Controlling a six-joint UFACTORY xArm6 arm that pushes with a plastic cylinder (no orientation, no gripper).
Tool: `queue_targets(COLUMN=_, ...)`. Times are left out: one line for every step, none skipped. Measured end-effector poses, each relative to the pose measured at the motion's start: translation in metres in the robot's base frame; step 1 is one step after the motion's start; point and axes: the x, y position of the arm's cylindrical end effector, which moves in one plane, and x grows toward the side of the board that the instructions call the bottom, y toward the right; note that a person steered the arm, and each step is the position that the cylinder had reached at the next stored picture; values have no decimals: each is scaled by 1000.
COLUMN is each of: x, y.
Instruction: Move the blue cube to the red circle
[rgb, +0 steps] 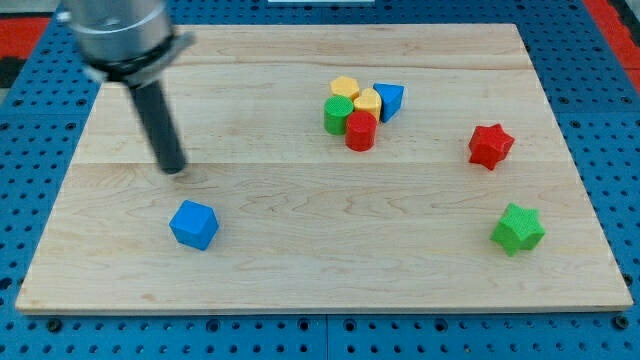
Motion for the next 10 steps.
queue_targets(x=59, y=-30)
queue_targets(x=73, y=-24)
queue_targets(x=85, y=9)
queue_targets(x=82, y=58)
queue_targets(x=72, y=76)
queue_targets(x=67, y=94)
queue_targets(x=63, y=116)
queue_targets(x=60, y=150)
queue_targets(x=59, y=182)
queue_targets(x=46, y=193)
